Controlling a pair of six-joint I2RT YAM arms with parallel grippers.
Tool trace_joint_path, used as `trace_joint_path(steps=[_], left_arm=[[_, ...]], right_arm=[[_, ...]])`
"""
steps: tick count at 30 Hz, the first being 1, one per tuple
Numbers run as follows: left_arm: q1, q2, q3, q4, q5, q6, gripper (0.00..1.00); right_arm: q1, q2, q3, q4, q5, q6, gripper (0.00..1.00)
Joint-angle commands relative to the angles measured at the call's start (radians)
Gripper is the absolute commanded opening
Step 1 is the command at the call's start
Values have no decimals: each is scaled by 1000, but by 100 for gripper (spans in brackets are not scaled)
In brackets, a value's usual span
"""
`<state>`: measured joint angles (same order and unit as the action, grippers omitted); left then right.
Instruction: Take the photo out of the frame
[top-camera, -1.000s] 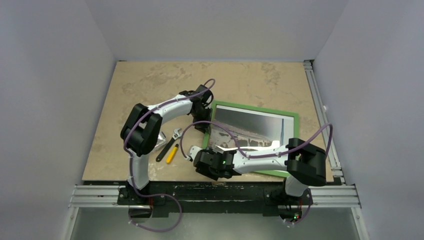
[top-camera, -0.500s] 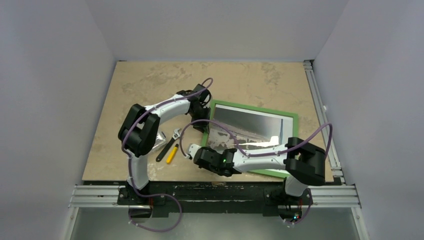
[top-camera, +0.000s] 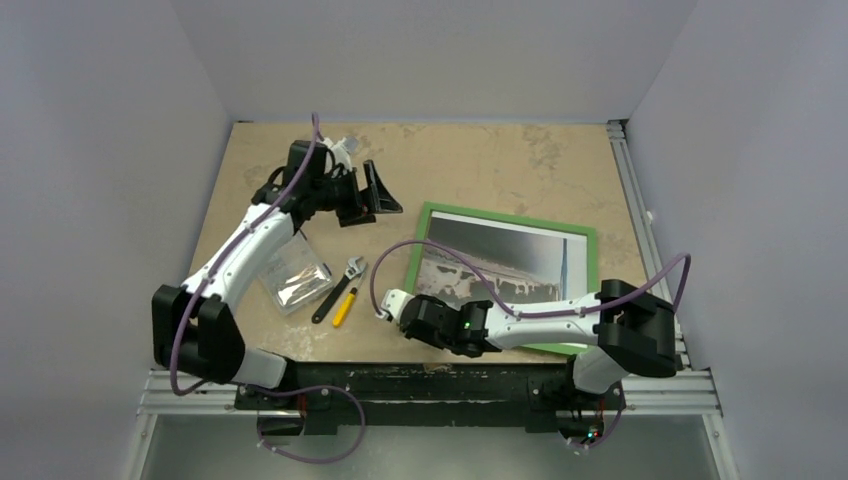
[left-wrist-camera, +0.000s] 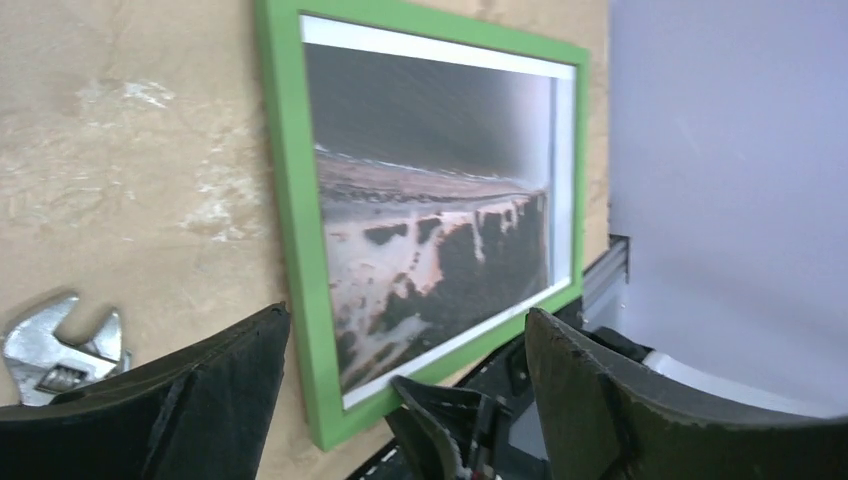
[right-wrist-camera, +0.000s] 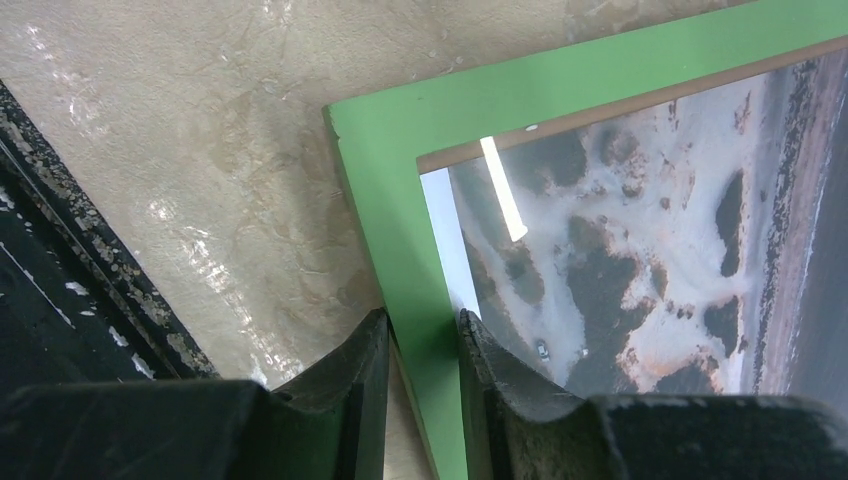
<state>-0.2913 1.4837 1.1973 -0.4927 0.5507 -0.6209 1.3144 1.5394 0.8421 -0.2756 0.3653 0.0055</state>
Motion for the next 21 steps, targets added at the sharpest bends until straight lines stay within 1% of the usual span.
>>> trace_joint_path(steps=[1, 3, 5, 10, 11, 15, 17, 19, 21], left_arm=[[13, -125, -80, 44, 135, -24, 86], [16, -176, -155, 77, 168, -40, 88], [15, -221, -253, 155, 227, -83, 90], [11, -328, -498, 454, 296, -227, 94], [7, -341, -527, 503, 302, -245, 95], [-18, -356, -621, 600, 319, -308, 95], [-46, -345, -659, 647, 319, -341, 95], [-69, -329, -698, 761, 323, -397, 95], [-89, -300, -705, 806, 324, -439, 95]], right_arm=[[-4, -66, 8, 89, 13, 0, 0], [-5, -89, 12, 94, 16, 1, 0], [-7, -115, 13, 99, 15, 0, 0], [-20, -191, -3, 124, -10, -42, 0], [-24, -206, -7, 129, -10, -42, 0], [-38, -261, -25, 139, -11, -42, 0], [-45, -280, -33, 149, -13, -39, 0], [-52, -292, -37, 157, -20, -38, 0], [-56, -294, -37, 158, -18, -38, 0]])
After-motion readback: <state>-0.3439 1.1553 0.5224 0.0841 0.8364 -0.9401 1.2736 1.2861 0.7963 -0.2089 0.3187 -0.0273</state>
